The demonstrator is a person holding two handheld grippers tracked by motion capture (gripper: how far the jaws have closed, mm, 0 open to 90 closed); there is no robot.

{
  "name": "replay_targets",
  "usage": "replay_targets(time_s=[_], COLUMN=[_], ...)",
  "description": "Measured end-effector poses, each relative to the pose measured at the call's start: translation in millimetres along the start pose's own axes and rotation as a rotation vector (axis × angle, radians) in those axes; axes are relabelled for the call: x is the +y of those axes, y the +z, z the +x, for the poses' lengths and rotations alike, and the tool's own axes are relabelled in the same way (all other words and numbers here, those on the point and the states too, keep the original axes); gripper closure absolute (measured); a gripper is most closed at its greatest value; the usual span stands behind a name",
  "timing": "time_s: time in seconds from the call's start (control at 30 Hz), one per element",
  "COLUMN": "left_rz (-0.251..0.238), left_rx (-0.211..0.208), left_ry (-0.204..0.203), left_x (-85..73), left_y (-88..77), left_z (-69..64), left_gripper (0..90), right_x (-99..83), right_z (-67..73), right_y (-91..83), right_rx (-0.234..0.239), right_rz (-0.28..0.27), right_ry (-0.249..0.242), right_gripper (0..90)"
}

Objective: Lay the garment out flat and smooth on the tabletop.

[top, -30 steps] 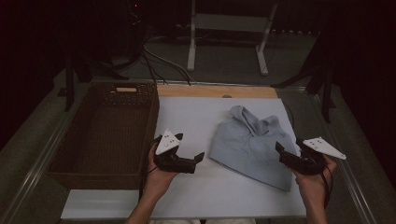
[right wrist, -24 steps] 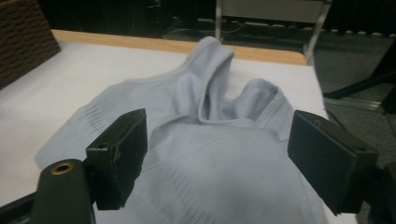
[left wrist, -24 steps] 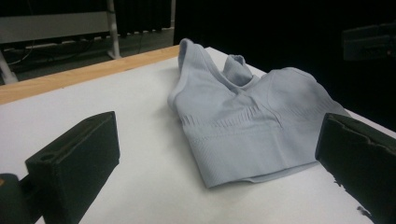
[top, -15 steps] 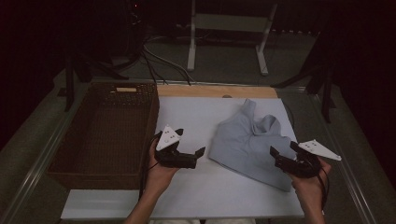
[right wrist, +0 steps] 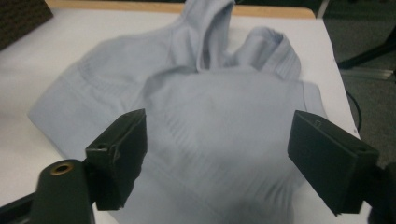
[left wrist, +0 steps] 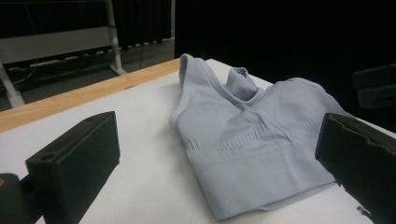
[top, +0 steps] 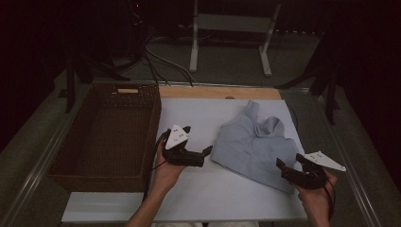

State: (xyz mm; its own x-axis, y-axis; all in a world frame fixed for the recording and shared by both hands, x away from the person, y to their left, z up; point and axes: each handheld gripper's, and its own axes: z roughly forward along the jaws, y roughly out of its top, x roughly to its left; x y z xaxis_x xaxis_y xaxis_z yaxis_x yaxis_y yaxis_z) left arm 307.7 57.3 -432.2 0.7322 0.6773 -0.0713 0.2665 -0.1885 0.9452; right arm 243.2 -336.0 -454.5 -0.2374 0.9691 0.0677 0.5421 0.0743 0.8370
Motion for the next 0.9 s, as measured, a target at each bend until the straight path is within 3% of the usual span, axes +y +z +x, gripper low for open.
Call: replay_targets(time_s=[0.33,0.63,0.8,0.9], left_rz=[0.009,0.016,0.018,0.029], left_rx=[0.012,0.015,0.012,0.011], left_ry=[0.009,0.008,0.002,0.002], left_x=[-2.7,-5.5,-7.1,-8.4], left_y=[13.6,21.9,26.6,29.5], left_z=[5.9,8.9,9.1,8.9], left_gripper=[1.5,1.5,1.5,1.5], right_x=[-17.6,-30.7,-35.8,-36.7], right_z=[-9.3,-18.8,-21.6,-21.2], right_y=[5.9,8.7,15.6,17.3], right_rx=[-0.028,-0.080,-0.079,-0.100], right_rz=[0.069,0.141,0.182,0.201], right_ry=[0.007,0.015,0.021,-0.001], right_gripper=[24.2,30.6,42.2,61.6])
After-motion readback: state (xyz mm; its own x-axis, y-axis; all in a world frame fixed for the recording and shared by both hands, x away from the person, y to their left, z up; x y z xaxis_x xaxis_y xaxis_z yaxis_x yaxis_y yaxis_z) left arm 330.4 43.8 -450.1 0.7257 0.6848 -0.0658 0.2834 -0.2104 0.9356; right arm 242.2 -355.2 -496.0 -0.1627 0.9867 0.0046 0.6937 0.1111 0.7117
